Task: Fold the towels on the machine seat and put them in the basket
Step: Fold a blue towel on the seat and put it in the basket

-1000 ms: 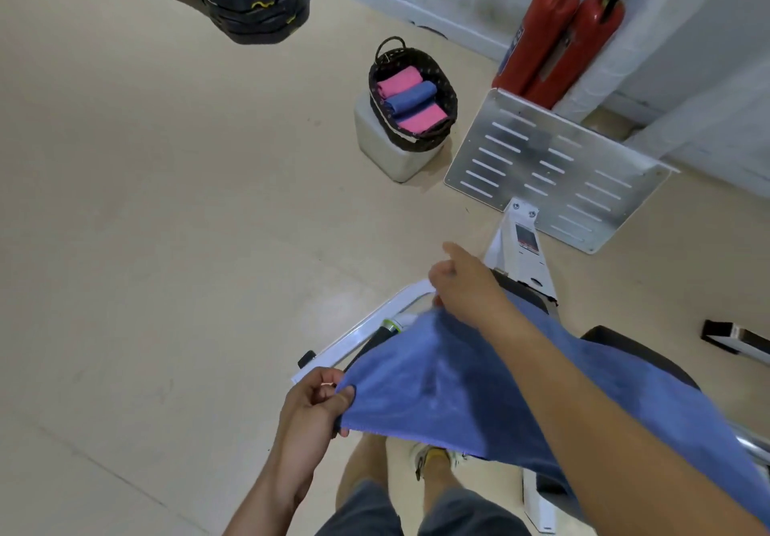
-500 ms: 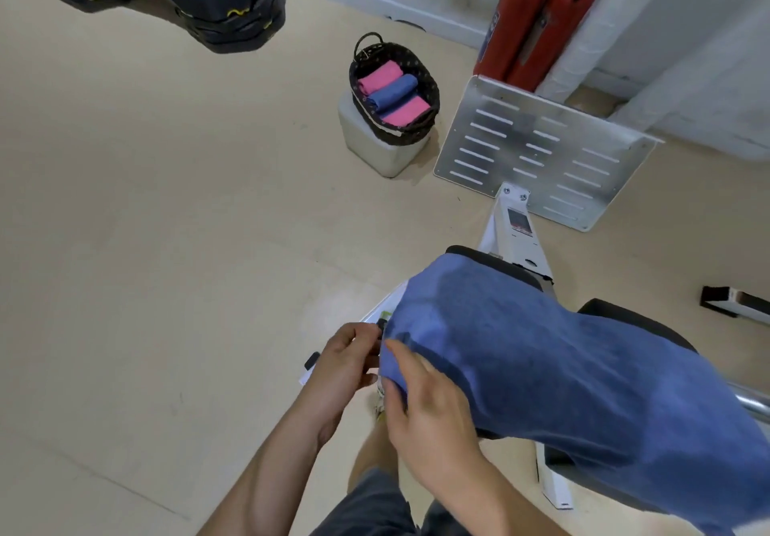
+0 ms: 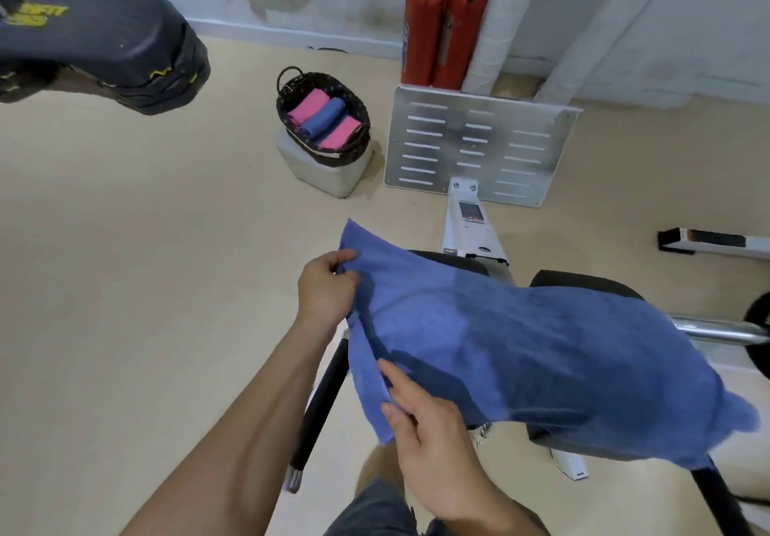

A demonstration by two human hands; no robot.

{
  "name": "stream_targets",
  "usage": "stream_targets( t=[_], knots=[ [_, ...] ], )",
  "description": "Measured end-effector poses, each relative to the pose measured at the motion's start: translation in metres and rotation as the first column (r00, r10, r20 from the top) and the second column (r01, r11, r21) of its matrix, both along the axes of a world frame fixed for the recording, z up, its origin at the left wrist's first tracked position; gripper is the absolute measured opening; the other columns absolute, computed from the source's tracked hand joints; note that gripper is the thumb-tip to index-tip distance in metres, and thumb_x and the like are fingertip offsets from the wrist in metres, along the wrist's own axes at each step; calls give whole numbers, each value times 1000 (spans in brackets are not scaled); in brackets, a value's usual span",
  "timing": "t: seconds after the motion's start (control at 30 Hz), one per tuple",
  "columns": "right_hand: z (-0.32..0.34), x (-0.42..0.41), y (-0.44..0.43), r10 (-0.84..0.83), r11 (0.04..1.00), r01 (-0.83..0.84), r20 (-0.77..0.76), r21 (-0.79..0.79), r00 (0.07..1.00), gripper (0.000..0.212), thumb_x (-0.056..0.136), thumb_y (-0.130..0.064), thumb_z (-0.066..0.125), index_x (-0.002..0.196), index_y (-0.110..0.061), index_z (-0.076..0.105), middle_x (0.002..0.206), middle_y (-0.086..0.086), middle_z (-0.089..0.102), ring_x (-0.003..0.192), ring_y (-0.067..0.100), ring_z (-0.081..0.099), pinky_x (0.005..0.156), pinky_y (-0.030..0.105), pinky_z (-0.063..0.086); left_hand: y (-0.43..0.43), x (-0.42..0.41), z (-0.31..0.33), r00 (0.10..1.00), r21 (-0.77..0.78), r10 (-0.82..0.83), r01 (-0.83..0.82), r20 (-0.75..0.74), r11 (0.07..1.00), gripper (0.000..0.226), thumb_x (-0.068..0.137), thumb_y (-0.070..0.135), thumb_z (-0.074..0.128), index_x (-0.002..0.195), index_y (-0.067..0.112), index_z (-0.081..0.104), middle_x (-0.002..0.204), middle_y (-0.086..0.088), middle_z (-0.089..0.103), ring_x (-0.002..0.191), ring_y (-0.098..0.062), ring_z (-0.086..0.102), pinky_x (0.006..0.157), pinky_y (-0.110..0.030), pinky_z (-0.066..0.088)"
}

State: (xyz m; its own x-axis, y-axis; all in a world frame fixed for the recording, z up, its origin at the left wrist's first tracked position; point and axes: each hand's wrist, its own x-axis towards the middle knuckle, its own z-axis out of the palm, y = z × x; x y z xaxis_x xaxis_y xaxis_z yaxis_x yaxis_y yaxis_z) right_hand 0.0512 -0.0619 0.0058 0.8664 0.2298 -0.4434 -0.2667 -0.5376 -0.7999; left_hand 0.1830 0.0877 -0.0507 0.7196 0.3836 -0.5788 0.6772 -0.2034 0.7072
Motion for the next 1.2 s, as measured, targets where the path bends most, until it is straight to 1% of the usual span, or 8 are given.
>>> stream_targets(
  t=[0.23, 0.4, 0.5, 0.6, 0.7, 0.83, 0.97, 1.2],
  knots=[
    [22, 3, -61, -140, 923, 227, -277, 311, 950, 39, 94, -6, 54, 107, -40, 68, 104, -13, 72, 97, -6, 60, 89, 18, 47, -56, 37, 54, 968, 49, -92, 82, 234, 995, 34, 85, 4, 47, 108, 21, 67, 89, 3, 62, 77, -11, 56, 68, -21, 46],
    [31, -8, -136, -104, 909, 232, -351, 347, 930, 38, 79, -26, 55, 102, 4, 61, 95, 29, 67, 85, 9, 49, 77, 30, 38, -147, 51, 86, 895, 89, -299, 286, 331, 954, 32, 85, 1, 47, 93, 18, 72, 60, 8, 51, 51, -2, 44, 58, -21, 42],
    [39, -17, -191, -182, 862, 352, -426, 365, 886, 33, 74, -16, 58, 102, -6, 72, 101, 22, 71, 92, 14, 66, 84, 30, 49, -209, 54, 97, 848, 47, -408, 418, 337, 907, 32, 84, 5, 49, 85, 27, 72, 58, 13, 57, 61, -9, 54, 72, -34, 54],
    [45, -33, -244, -280, 807, 453, -431, 378, 858, 29, 68, -7, 53, 88, -7, 74, 83, 20, 70, 78, 14, 61, 72, 24, 46, -275, 47, 103, 810, -12, -476, 510, 342, 860, 30, 86, 5, 51, 88, 26, 72, 76, 2, 66, 70, -10, 60, 72, -19, 55],
    [36, -52, -292, -484, 764, 604, -417, 228, 770, 23, 63, -10, 48, 75, 0, 65, 70, 4, 58, 69, 12, 51, 67, 24, 38, -332, 34, 100, 782, -132, -540, 598, 309, 791, 31, 85, -2, 50, 100, 16, 71, 78, -4, 66, 66, -8, 63, 65, -13, 53],
    [0, -68, -347, -637, 756, 649, -335, -91, 695, 17, 66, -16, 49, 53, -14, 40, 54, -2, 34, 53, 12, 30, 57, 28, 24, -379, 18, 63, 524, 129, -833, 827, 176, 547, 39, 84, -3, 48, 111, 18, 68, 93, 4, 69, 85, -2, 64, 76, -10, 44],
    [-30, -74, -387, -541, 838, 427, -424, -339, 726, 12, 77, -16, 51, 74, -12, 62, 72, 7, 64, 65, 19, 55, 62, 31, 45, -391, -6, 13, 243, 330, -964, 923, -104, 197, 29, 91, 15, 51, 112, 25, 69, 109, 3, 69, 100, -17, 61, 70, -11, 29],
    [-67, 15, -441, -674, 680, 732, -430, -43, 600, 21, 94, -28, 51, 104, -14, 64, 107, 6, 68, 104, 23, 62, 85, 34, 45, -393, -15, -3, 331, 362, -938, 890, -98, 276, 22, 91, 21, 52, 97, 33, 70, 91, 10, 69, 88, -12, 62, 81, -20, 42]
  ],
)
